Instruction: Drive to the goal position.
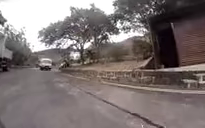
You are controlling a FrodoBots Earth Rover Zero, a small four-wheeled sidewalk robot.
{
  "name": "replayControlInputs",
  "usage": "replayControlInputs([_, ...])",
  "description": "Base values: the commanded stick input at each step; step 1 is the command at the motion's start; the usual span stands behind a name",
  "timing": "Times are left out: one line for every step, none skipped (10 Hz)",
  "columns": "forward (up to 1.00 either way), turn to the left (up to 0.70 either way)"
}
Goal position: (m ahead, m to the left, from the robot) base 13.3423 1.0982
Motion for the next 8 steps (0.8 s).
replayControlInputs([0.70,0.27])
replayControlInputs([0.70,0.27])
replayControlInputs([0.70,0.27])
replayControlInputs([0.70,0.27])
replayControlInputs([0.70,0.27])
replayControlInputs([0.70,0.00])
replayControlInputs([0.70,0.00])
replayControlInputs([0.70,0.00])
